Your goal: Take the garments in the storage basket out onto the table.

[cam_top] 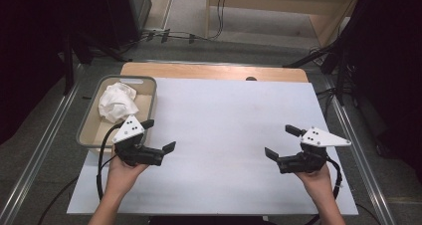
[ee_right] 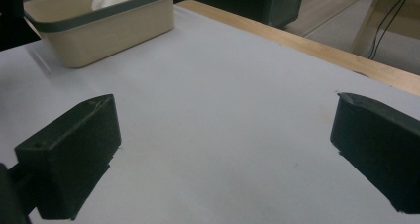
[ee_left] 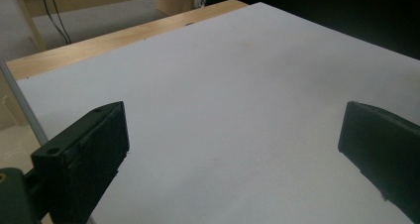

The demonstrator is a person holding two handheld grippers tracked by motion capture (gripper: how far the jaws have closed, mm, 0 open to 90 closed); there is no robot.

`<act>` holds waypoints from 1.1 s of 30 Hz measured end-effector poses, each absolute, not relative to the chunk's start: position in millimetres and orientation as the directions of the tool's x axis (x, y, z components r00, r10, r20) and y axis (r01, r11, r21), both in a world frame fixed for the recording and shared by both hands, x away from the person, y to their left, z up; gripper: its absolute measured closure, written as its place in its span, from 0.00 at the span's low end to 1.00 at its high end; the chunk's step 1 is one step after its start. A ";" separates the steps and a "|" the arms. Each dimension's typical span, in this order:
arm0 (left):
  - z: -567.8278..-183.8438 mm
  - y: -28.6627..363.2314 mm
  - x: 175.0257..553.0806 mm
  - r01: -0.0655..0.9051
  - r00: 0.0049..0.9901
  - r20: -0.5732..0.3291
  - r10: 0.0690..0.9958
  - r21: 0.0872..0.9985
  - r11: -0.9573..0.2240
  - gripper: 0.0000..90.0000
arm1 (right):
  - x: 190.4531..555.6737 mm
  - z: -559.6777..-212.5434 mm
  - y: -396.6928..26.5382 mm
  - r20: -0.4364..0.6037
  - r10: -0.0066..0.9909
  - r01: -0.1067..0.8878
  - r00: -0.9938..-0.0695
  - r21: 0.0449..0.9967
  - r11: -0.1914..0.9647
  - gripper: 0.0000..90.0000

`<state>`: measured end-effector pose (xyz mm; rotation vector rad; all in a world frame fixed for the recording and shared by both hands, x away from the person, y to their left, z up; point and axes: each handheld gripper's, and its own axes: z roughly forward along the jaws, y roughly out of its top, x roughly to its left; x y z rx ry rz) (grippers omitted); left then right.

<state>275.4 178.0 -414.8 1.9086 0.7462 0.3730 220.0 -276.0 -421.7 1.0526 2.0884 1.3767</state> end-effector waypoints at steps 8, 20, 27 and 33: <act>-410.9 179.2 280.4 0.338 0.756 -0.063 0.651 0.890 -0.307 0.00 | 219.3 -420.7 -278.0 0.056 0.783 0.358 -0.620 0.908 0.219 0.00; -404.4 185.0 288.0 0.343 0.737 -0.054 0.674 0.888 -0.305 0.00 | 218.8 -419.4 -282.5 0.056 0.790 0.356 -0.610 0.911 0.210 0.00; -397.4 189.6 292.8 0.348 0.721 -0.037 0.692 0.883 -0.315 0.00 | 219.4 -419.9 -281.2 0.049 0.788 0.355 -0.614 0.908 0.221 0.00; -393.0 193.3 297.6 0.358 0.707 -0.032 0.707 0.878 -0.318 0.00 | 219.5 -419.8 -281.8 0.049 0.788 0.355 -0.614 0.909 0.220 0.00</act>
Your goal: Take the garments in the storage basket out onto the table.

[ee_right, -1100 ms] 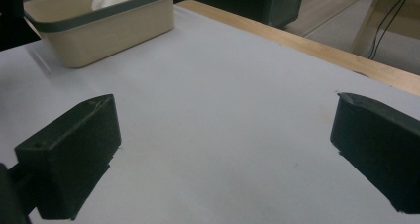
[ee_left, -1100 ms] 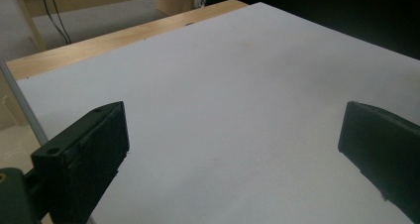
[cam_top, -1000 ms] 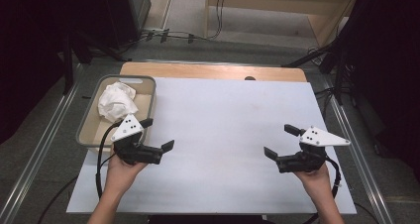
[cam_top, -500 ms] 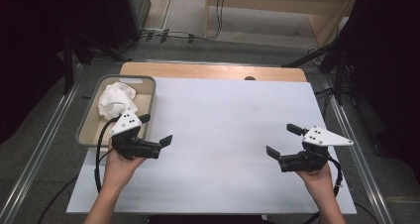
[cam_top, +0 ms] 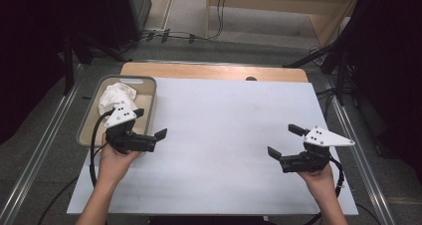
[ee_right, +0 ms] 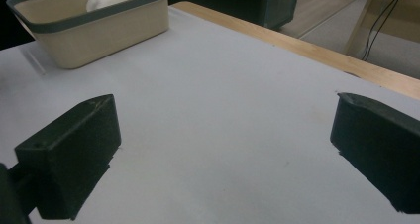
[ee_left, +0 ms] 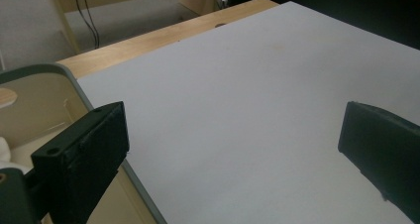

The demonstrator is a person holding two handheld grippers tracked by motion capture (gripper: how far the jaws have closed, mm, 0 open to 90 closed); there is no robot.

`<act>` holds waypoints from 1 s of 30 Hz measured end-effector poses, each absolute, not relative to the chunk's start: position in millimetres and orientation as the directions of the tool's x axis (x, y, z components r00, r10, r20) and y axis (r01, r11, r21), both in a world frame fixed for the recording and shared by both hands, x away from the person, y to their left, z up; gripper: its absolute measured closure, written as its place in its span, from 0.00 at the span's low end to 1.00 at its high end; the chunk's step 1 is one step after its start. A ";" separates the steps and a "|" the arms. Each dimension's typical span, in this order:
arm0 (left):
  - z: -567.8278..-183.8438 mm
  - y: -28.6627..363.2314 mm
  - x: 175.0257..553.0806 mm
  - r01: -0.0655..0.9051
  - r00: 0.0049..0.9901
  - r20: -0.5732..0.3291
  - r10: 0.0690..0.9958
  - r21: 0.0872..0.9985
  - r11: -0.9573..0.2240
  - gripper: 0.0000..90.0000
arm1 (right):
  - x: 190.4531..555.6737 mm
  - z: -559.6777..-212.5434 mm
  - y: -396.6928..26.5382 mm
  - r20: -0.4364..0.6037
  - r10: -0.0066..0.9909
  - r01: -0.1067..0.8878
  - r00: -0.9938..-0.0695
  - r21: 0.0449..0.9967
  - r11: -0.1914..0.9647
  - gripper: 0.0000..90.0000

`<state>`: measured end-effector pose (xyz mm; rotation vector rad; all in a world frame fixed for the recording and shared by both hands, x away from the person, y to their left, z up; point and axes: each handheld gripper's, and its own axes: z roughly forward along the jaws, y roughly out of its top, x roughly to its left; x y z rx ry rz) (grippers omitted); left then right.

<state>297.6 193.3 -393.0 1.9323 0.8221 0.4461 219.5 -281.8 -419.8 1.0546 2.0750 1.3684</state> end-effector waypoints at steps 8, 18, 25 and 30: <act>-391.1 197.6 303.8 0.373 0.685 -0.028 0.728 0.872 -0.318 0.00 | 219.9 -420.3 -282.2 0.047 0.790 0.358 -0.611 0.907 0.223 0.00; -389.6 205.0 314.8 0.403 0.643 -0.018 0.766 0.858 -0.318 0.00 | 220.7 -421.0 -282.3 0.047 0.791 0.363 -0.610 0.904 0.226 0.00; -390.5 208.7 321.8 0.421 0.621 -0.014 0.784 0.850 -0.318 0.00 | 220.4 -420.7 -281.8 0.048 0.788 0.360 -0.613 0.905 0.226 0.00; -392.2 211.8 327.9 0.441 0.597 -0.016 0.802 0.842 -0.311 0.00 | 220.4 -420.7 -282.0 0.050 0.790 0.364 -0.611 0.904 0.224 0.00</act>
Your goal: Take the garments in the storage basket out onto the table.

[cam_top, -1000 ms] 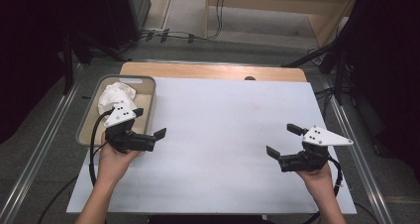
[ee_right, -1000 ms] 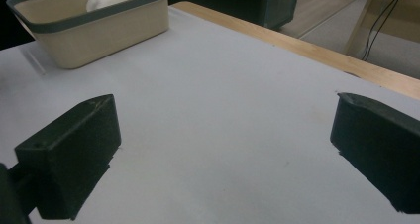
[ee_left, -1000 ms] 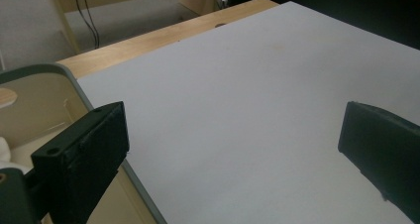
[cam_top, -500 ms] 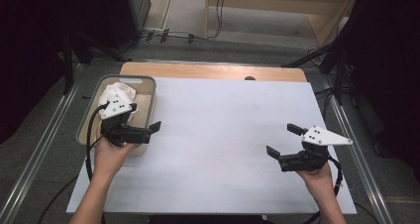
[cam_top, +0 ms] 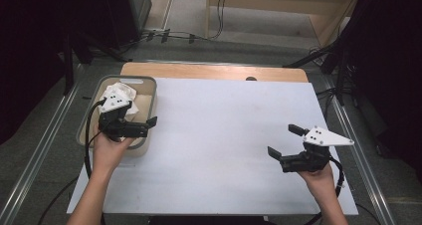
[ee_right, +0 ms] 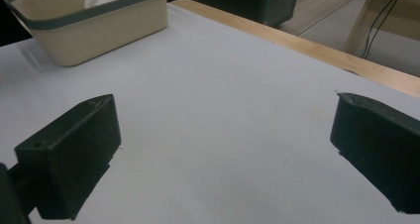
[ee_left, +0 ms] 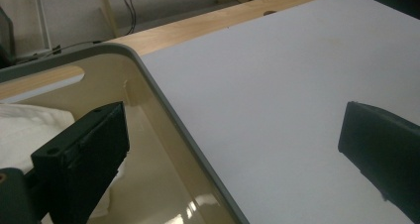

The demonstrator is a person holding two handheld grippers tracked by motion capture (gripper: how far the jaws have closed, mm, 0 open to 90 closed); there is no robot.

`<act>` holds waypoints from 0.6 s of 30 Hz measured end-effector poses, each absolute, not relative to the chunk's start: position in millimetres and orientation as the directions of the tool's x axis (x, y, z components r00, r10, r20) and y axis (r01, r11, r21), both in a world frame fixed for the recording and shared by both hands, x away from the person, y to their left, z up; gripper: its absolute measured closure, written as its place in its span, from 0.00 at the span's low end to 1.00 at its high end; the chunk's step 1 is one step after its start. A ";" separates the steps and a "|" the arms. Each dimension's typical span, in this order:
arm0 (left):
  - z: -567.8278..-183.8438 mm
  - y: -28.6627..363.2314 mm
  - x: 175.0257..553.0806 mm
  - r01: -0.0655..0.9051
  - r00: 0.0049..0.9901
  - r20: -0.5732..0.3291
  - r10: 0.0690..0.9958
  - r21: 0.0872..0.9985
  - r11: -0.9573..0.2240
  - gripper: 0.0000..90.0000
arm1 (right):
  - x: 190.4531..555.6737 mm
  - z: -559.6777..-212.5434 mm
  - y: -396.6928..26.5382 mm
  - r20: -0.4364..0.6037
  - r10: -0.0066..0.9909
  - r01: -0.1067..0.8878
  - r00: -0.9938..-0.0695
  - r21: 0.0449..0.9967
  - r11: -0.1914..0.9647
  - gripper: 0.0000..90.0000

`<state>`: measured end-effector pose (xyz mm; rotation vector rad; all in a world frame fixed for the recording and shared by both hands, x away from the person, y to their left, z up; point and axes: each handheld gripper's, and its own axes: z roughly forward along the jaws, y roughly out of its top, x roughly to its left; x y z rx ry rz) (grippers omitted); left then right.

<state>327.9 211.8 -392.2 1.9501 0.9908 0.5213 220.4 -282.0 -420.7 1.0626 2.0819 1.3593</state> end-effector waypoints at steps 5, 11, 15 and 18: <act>-390.7 213.2 336.2 0.455 0.569 0.011 0.822 0.829 -0.326 0.00 | 220.3 -420.9 -280.6 0.041 0.789 0.361 -0.613 0.903 0.233 0.00; -387.0 217.2 343.7 0.465 0.537 0.026 0.843 0.825 -0.321 0.00 | 220.8 -421.3 -279.3 0.038 0.787 0.360 -0.616 0.902 0.238 0.00; -386.6 221.8 350.3 0.484 0.504 0.030 0.863 0.818 -0.311 0.00 | 220.7 -421.3 -279.3 0.039 0.786 0.360 -0.616 0.902 0.238 0.00; -387.5 225.8 355.3 0.502 0.478 0.029 0.878 0.811 -0.300 0.00 | 220.6 -421.1 -279.2 0.038 0.786 0.358 -0.617 0.903 0.237 0.00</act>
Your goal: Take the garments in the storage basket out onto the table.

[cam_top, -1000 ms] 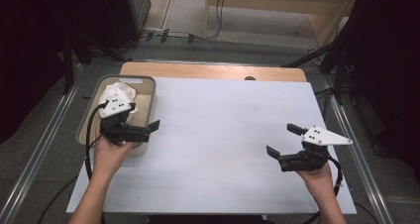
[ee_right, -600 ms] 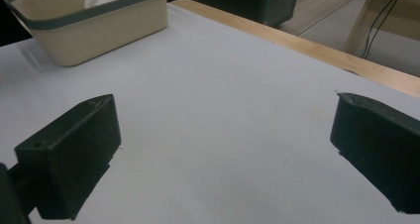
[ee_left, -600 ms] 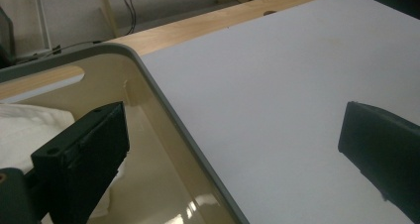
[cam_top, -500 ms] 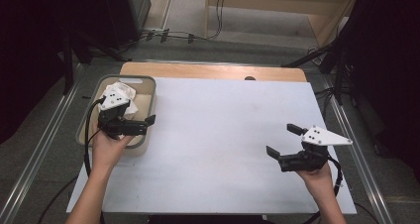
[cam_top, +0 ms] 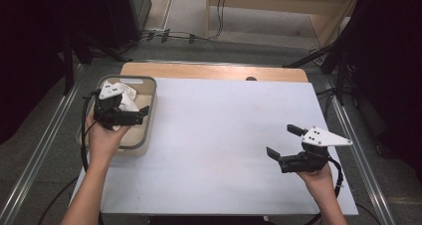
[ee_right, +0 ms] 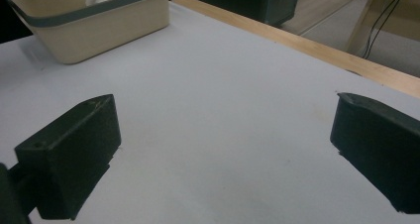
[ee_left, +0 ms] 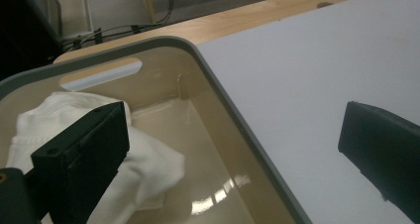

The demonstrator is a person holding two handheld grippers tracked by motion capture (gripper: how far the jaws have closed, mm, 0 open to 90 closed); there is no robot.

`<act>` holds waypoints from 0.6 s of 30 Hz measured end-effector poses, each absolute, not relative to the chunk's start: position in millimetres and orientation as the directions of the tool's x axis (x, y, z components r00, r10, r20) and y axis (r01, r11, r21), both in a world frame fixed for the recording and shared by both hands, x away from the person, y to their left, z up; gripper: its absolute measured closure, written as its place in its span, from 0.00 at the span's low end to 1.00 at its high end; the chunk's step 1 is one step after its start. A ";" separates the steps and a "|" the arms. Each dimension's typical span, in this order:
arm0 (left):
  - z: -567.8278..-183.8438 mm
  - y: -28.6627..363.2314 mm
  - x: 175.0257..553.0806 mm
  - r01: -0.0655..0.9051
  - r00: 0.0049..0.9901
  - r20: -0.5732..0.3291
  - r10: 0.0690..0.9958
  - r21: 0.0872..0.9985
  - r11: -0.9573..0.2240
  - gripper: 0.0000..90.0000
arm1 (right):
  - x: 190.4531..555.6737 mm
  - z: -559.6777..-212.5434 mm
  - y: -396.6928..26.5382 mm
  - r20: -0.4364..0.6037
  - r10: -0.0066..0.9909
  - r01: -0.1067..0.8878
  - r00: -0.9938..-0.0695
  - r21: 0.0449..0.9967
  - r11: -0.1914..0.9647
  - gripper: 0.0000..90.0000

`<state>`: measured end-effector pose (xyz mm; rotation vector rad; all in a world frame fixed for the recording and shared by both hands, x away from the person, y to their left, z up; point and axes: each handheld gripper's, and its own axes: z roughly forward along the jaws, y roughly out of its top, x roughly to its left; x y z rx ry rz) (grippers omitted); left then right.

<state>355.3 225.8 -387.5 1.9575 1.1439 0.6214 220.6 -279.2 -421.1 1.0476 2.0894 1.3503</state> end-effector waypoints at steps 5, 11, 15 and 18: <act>-390.5 232.5 365.7 0.536 0.434 0.032 0.901 0.794 -0.286 0.00 | 220.8 -421.4 -279.1 0.038 0.785 0.360 -0.618 0.902 0.239 0.00; -397.0 241.3 378.8 0.576 0.382 0.014 0.924 0.778 -0.250 0.00 | 221.1 -421.6 -279.2 0.041 0.785 0.362 -0.618 0.902 0.237 0.00; -400.0 245.3 385.2 0.589 0.358 0.000 0.934 0.776 -0.226 0.00 | 221.3 -421.7 -279.3 0.044 0.785 0.364 -0.618 0.901 0.236 0.00; -401.7 247.1 388.1 0.596 0.344 -0.010 0.939 0.775 -0.210 0.00 | 221.4 -421.8 -279.2 0.044 0.784 0.364 -0.619 0.901 0.237 0.00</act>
